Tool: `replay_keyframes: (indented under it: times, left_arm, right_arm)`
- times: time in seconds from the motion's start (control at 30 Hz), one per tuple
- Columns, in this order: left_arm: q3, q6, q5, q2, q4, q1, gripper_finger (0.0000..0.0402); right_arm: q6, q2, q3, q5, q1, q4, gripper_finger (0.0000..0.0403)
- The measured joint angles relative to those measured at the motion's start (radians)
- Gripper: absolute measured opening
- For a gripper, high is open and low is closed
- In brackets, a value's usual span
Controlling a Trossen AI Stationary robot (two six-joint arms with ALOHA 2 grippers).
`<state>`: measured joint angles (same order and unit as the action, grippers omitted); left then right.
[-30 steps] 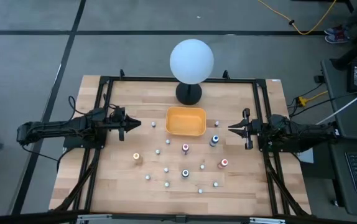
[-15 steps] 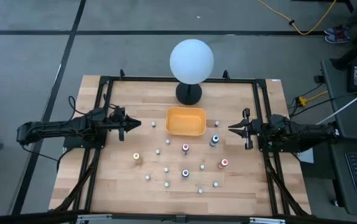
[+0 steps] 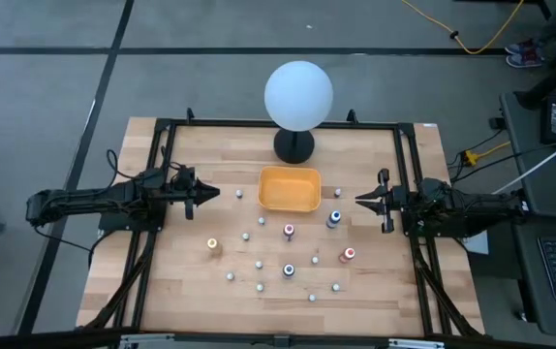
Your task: Pick & Place food coloring
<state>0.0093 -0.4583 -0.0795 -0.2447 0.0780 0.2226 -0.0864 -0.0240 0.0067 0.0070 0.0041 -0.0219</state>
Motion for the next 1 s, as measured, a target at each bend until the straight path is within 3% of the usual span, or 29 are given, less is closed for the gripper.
replay_keyframes:
  times: [0.17,0.33,0.53,0.67,0.8,1.0]
  left_arm:
    - [0.000,0.004,0.010,0.000,0.000,0.000,0.0047]
    - [0.000,0.068,0.165,0.000,0.020,0.000,0.0047]
    - [0.000,0.080,0.209,0.000,0.031,0.000,0.0047]
    - [0.000,0.085,0.333,-0.004,0.041,0.000,0.0047]
    - [0.004,0.054,0.343,-0.004,0.108,0.000,0.0047]
    - [0.156,0.047,0.355,-0.025,0.023,0.001,0.0047]
  right_arm:
    - [0.000,0.000,0.000,0.000,0.000,0.000,0.0052]
    - [0.000,0.000,0.000,0.000,0.000,-0.005,0.0052]
    - [0.004,0.000,0.000,0.000,0.000,-0.005,0.0052]
    - [0.005,0.000,0.000,0.000,0.000,-0.005,0.0052]
    - [0.030,0.000,0.000,-0.004,0.000,-0.011,0.0052]
    - [0.061,0.000,0.008,0.025,0.000,-0.086,0.0052]
